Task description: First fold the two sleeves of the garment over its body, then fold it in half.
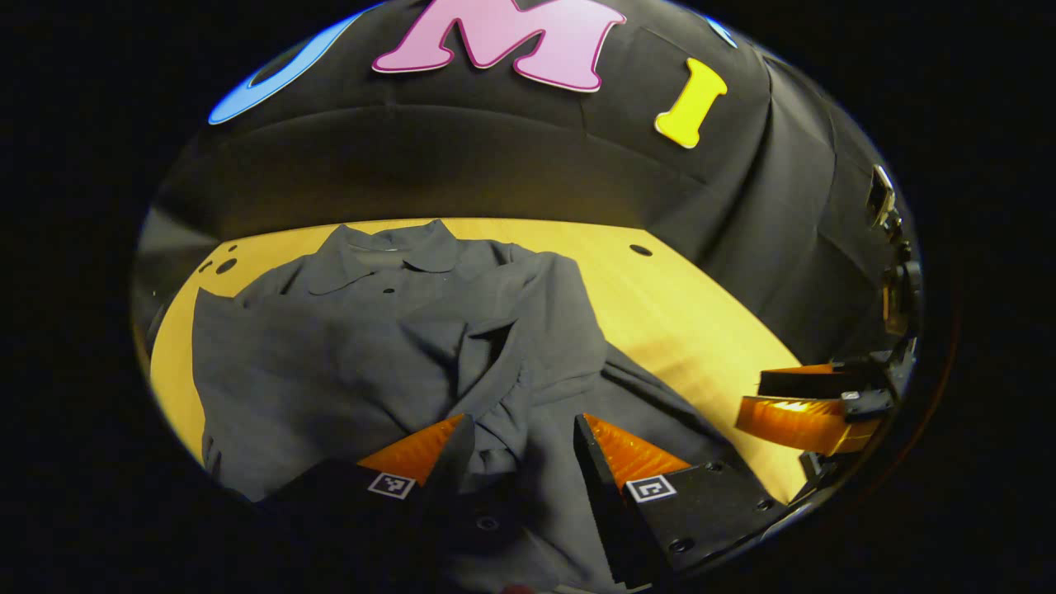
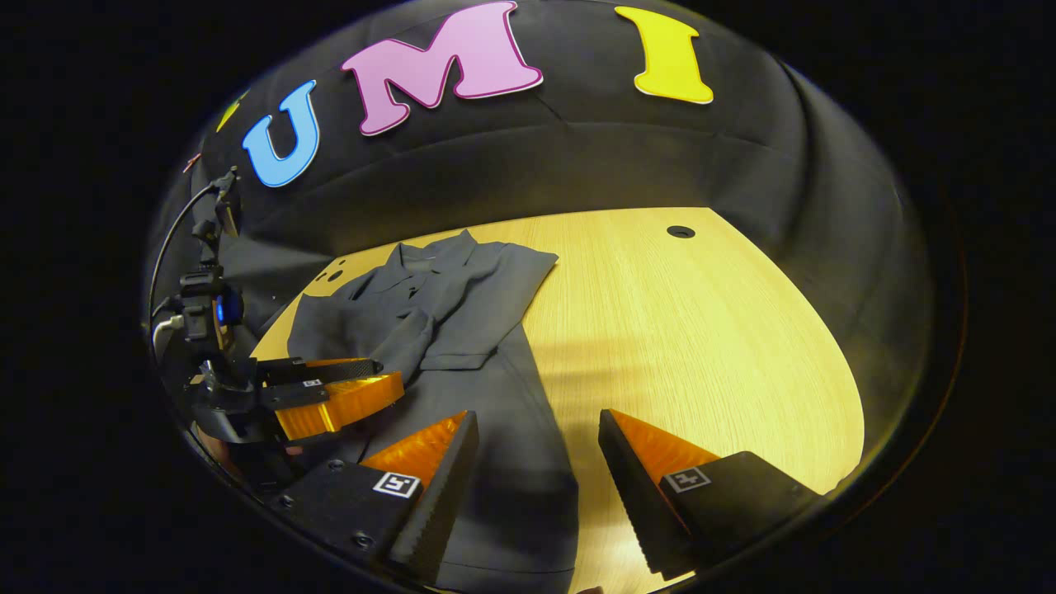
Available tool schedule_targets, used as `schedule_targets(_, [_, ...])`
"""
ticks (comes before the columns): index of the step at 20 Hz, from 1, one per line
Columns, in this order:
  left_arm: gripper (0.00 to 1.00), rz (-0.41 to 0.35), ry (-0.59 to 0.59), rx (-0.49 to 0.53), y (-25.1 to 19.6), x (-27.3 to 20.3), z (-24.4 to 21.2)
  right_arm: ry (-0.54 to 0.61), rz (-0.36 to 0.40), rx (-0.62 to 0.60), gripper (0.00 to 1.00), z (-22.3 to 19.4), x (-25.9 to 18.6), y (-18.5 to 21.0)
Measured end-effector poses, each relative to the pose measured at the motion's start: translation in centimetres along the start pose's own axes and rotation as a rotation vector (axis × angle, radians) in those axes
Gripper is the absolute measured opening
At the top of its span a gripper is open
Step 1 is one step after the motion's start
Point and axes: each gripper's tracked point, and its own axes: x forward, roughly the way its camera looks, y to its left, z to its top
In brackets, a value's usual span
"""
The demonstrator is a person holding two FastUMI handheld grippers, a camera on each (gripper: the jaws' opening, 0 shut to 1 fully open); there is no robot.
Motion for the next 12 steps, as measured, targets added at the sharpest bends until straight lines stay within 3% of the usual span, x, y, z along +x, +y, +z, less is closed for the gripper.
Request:
schedule_targets(4, [0.90, 0.010, -0.010, -0.012, 1.1, -4.6, -1.0, 0.006, -0.005, -0.016, 0.91, -0.7, -1.5, 0.8])
schedule_targets(8, [0.90, 0.072, -0.018, 0.023, 5.2, -10.7, -2.4, 0.003, -0.013, -0.033, 0.91, -1.3, -4.0, 1.4])
schedule_targets(12, [0.90, 0.150, 0.004, -0.009, 9.6, -16.2, -5.5, 0.026, -0.033, -0.055, 0.91, -3.4, -6.5, 1.5])
